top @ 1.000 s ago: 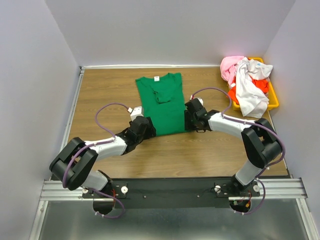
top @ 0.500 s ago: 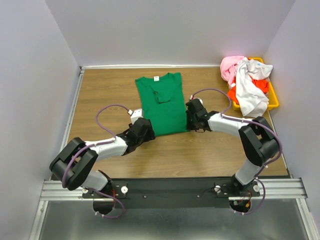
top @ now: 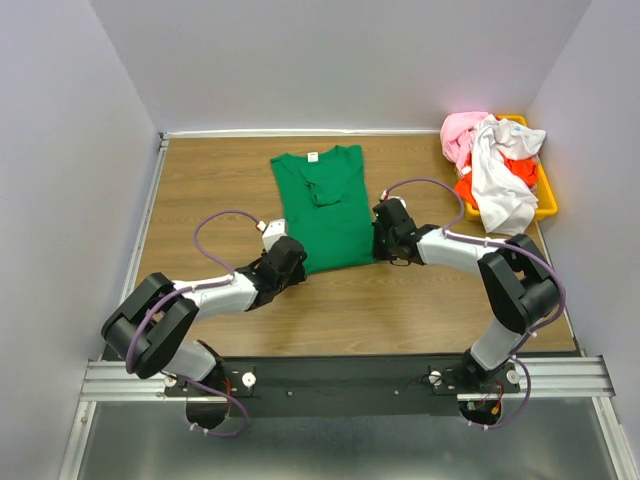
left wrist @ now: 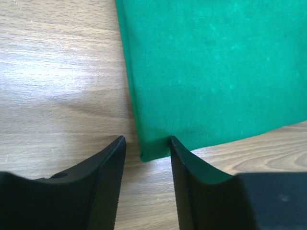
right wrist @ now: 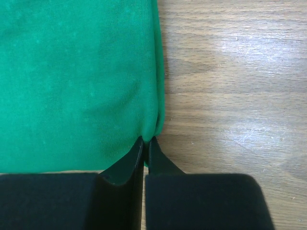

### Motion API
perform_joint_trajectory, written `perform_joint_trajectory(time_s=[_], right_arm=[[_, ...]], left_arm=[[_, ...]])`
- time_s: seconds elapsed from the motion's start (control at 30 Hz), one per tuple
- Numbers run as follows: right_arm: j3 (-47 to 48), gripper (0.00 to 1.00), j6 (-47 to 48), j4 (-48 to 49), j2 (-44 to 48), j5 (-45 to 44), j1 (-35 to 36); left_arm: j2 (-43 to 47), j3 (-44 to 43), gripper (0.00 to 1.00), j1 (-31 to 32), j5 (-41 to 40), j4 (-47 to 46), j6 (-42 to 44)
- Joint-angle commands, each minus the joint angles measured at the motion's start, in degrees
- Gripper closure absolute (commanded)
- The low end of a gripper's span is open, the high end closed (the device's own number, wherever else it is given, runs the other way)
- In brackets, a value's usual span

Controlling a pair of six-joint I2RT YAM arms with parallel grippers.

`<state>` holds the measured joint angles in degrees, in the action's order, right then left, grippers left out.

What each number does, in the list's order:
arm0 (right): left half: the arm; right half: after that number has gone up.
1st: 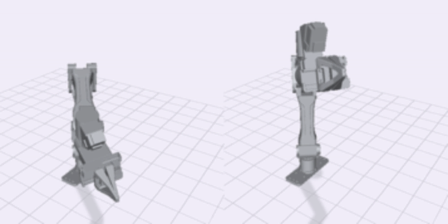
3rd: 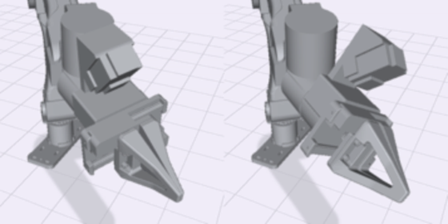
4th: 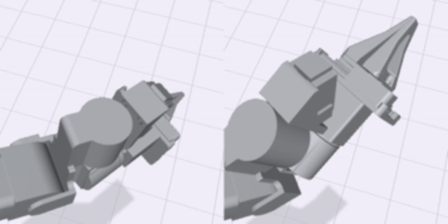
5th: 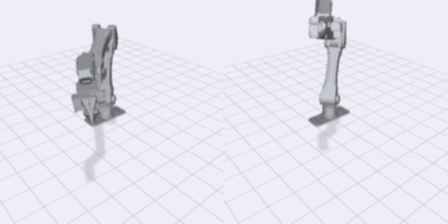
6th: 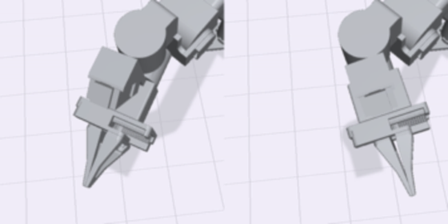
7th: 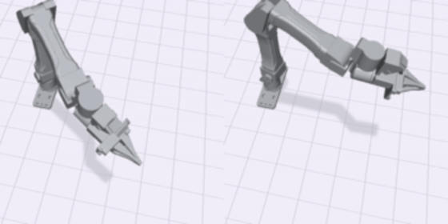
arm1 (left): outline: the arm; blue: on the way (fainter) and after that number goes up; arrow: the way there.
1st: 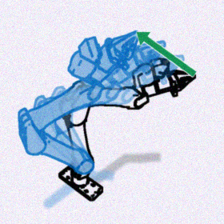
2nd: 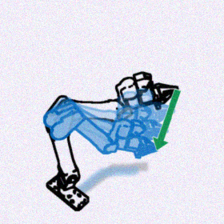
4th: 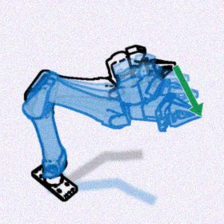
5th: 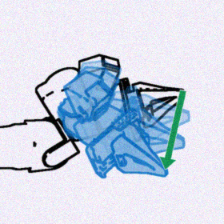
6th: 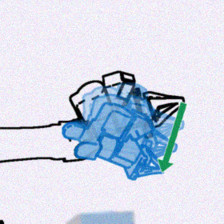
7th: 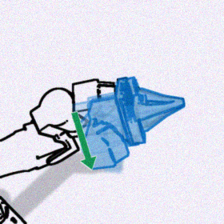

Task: Fold and stack the t-shirts
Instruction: Fold the tshirt

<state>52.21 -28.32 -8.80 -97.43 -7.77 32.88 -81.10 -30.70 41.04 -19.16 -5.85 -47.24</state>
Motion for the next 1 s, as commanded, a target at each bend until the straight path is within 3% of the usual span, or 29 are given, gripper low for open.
perform_joint_trajectory(time_s=[0.0, 0.27, 0.43, 0.6, 0.63, 0.67, 0.97], right_arm=[[-2.9, 0.91, 0.01, -3.16, -1.27, 0.39, -0.36], [-3.08, 0.92, -0.16, -3.07, -0.66, 0.39, -0.36], [-3.07, 0.92, -0.34, -3.16, -0.31, 0.56, -0.36], [-3.07, 0.95, -0.34, -3.24, 0.31, 0.83, -0.28], [-3.07, 0.97, -0.34, -3.24, 0.48, 0.91, -0.36], [-3.16, 0.98, -0.34, -3.33, 0.66, 1.0, -0.28], [-5.27, 1.0, -0.16, -7.63, 10.49, 0.48, -0.36]], left_arm=[[-1.95, -0.77, 0.56, 0.45, -1.59, 1.01, -1.18], [-2.48, 0.46, 0.67, 0.8, -0.97, 1.28, -2.68], [-3.1, 1.17, 0.67, 1.33, -0.53, 1.8, -3.73], [-4.76, 2.22, 0.87, 1.76, 0.17, 1.1, -4.44], [-4.94, 2.22, 0.97, 1.94, 0.35, 0.58, -4.35], [-5.55, 2.22, 1.0, 2.03, 0.52, 0.4, -4.26], [1.55, -0.06, 1.0, 2.29, -1.06, 5.76, -1.89]])
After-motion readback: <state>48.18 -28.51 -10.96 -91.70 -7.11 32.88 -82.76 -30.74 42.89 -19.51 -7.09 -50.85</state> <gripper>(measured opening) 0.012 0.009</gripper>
